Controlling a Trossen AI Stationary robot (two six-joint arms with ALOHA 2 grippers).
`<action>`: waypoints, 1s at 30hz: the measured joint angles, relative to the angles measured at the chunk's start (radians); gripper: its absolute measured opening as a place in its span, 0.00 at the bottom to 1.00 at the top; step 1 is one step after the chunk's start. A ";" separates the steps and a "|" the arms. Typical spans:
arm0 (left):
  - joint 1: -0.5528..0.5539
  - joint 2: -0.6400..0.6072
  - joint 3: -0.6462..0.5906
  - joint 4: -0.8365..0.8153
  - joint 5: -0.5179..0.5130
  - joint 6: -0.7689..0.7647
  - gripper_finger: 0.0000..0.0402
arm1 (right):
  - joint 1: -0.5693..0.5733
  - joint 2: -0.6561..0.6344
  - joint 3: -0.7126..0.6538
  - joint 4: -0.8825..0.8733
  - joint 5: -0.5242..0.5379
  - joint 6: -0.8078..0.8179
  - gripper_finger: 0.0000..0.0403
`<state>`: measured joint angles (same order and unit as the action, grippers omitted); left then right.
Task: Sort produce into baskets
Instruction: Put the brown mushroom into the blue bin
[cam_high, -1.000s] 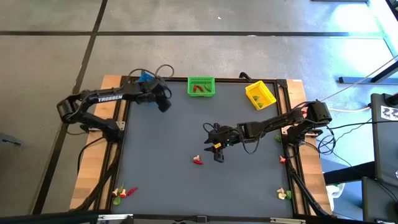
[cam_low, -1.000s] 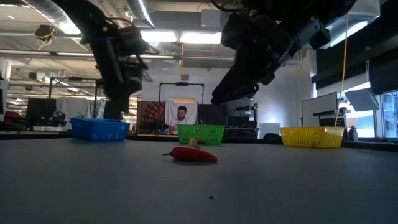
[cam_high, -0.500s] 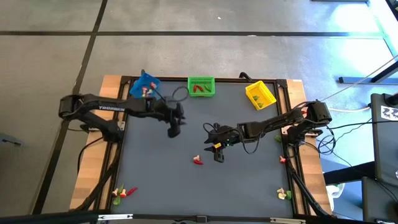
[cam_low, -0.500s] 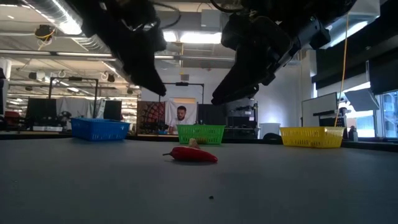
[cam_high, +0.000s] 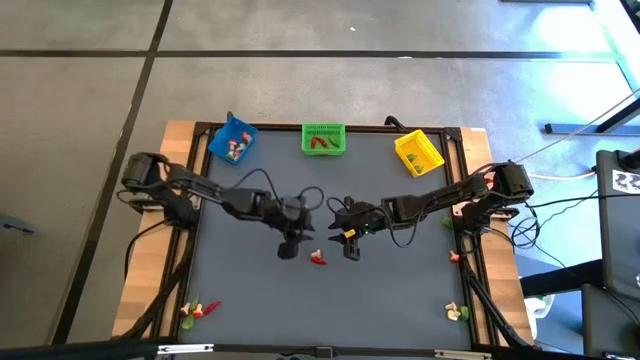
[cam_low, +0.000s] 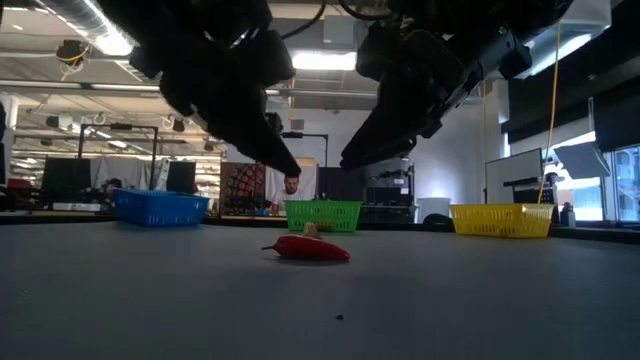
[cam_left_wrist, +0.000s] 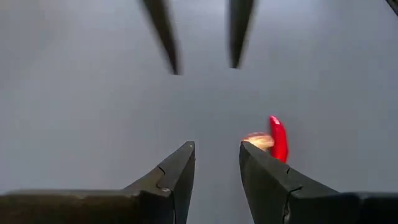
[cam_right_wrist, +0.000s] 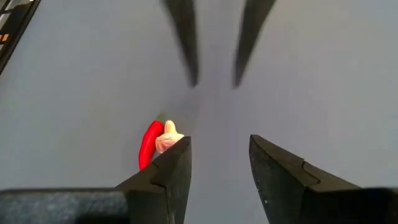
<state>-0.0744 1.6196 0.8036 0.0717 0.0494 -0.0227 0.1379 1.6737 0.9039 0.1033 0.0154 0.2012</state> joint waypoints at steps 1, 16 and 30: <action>-0.011 0.017 0.000 0.013 0.000 0.000 0.31 | 0.000 0.000 0.000 0.000 0.000 0.000 0.40; -0.080 0.173 0.000 0.154 0.030 -0.085 0.31 | 0.000 0.000 0.000 -0.001 0.000 0.001 0.40; -0.032 0.256 0.000 0.232 0.110 -0.148 0.31 | 0.000 0.000 0.000 -0.001 0.000 0.002 0.40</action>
<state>-0.1064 1.8751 0.8036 0.3038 0.1592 -0.1711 0.1379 1.6737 0.9039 0.1025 0.0158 0.2032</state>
